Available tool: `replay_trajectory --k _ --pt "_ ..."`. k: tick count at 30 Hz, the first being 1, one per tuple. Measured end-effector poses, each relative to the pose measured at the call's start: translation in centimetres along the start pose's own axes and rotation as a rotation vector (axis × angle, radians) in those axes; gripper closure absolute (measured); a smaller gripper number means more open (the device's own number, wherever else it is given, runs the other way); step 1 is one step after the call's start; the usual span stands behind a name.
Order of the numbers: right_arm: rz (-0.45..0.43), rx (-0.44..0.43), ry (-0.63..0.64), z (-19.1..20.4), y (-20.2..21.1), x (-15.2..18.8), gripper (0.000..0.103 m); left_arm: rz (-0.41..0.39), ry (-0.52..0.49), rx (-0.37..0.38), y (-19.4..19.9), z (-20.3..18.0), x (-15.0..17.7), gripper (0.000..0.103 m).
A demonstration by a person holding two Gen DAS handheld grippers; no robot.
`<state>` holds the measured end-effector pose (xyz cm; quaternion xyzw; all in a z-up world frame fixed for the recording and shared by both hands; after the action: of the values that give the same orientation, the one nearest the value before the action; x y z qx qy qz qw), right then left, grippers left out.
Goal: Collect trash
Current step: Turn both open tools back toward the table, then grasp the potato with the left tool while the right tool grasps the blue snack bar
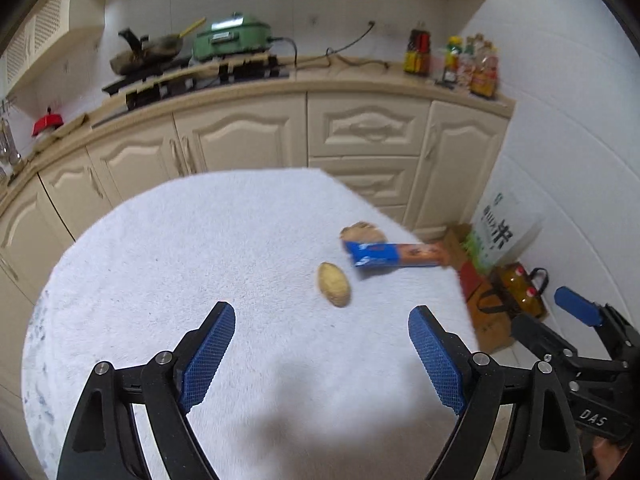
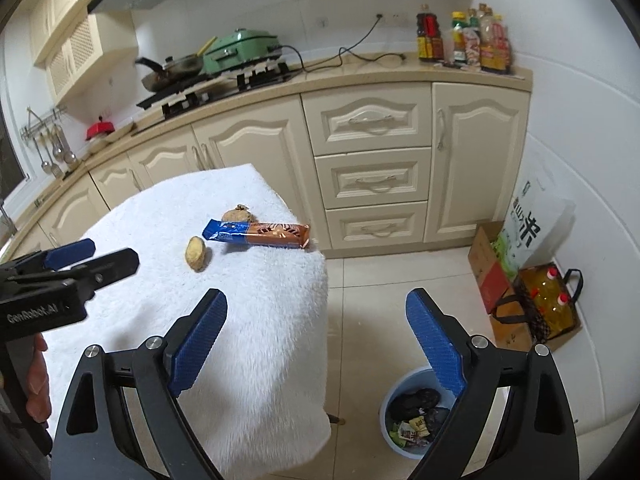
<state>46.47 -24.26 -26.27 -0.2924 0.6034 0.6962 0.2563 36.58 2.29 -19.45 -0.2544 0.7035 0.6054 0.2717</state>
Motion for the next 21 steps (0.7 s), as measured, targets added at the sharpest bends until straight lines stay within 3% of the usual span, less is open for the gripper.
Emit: replay_trajectory --k 10,13,14,16,17,21 --pt "0.054 -0.013 0.052 -0.3 -5.4 -1.6 0.01 0.101 -0.022 -0.024 -7.1 -0.8 -2.6 0.026" --pt "0.058 -0.027 0.107 0.1 -6.8 -2.4 0.01 0.123 -0.032 -0.036 -9.7 -1.3 -3.5 0.043" --pt "0.058 -0.035 0.132 0.4 -7.3 -2.6 0.01 0.137 -0.025 -0.031 -10.4 -1.2 -3.4 0.058" --pt "0.065 -0.044 0.18 1.0 -8.3 -3.0 0.01 0.134 -0.005 -0.006 -12.0 -1.0 -4.3 0.069" --pt "0.07 -0.049 0.203 1.3 -8.7 -3.1 0.01 0.138 -0.001 -0.011 -12.2 -0.8 -4.6 0.083" --pt "0.092 -0.091 0.282 2.9 -10.5 -3.6 0.01 0.124 0.02 -0.003 -11.7 0.4 -5.2 0.084"
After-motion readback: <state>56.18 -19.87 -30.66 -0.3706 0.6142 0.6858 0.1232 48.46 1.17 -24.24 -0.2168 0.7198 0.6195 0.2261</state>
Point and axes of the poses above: each gripper's, at about its wrist camera, not at the fingertips, and y roughly against the way its jaws point, z to its left, x to its underside, the point moved 9 cm from there along -y, roughly the way its jaws point, and after that the axes turned 7 degrees about y, right-handed, at the moved point
